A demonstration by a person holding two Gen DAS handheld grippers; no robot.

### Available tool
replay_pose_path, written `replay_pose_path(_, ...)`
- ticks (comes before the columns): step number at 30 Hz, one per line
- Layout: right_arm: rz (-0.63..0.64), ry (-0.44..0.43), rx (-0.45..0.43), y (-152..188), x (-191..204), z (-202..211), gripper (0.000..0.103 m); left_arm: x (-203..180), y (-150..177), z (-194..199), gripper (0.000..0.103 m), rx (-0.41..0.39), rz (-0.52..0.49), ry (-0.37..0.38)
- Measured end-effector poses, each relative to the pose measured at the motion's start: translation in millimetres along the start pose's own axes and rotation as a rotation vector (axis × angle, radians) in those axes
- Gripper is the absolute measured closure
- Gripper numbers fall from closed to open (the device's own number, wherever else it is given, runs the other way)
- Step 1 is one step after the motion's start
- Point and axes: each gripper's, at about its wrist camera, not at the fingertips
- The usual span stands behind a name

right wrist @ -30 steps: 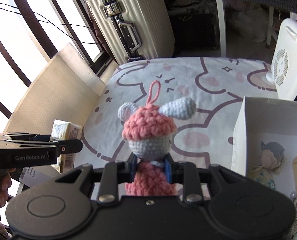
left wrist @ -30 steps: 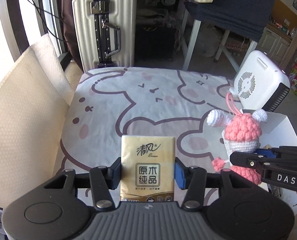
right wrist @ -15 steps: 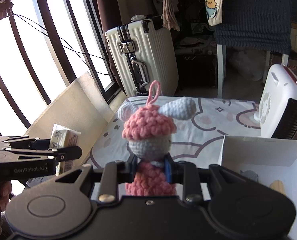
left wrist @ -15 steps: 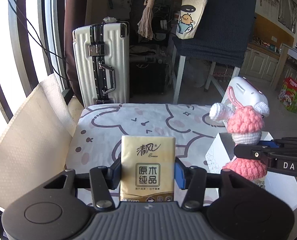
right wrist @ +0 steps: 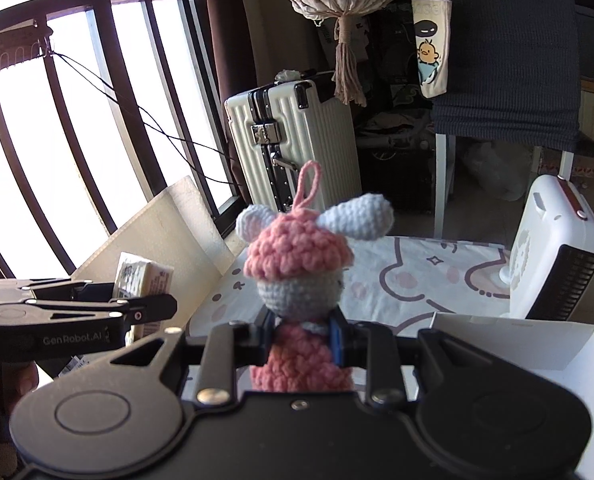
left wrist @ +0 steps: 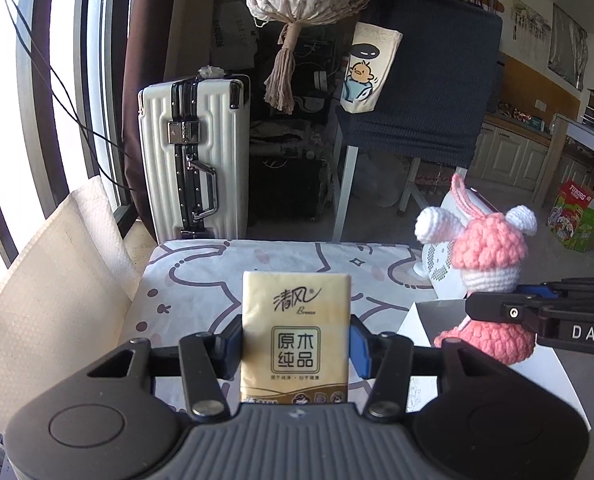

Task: Organize objects
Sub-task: 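Lift and carry the pink doll and tissue pack over the shoebox with both tools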

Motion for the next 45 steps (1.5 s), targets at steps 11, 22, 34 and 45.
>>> replay_pose_path(11,-0.022,0.051,0.065,3,-54,7,0.074,-40,-9,-26,0.051,0.013,-0.048,0.055)
replay_pose_path(22,-0.038,0.173,0.042,7,-114,42,0.074,-91,-6,-44,0.051,0.001,-0.109,0.142)
replay_pose_path(34,-0.038,0.311,0.198,45,-181,41,0.074,-168,23,-63,0.051,0.13,-0.222,0.325)
replay_pose_path(45,-0.048,0.322,0.378,81,-209,16,0.074,-245,72,-107,0.051,0.4,-0.302,0.548)
Point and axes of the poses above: each gripper's, at about its wrist camera, not at the fingertips, and z roughly against the way its jaws point, x to its left, y to its underside
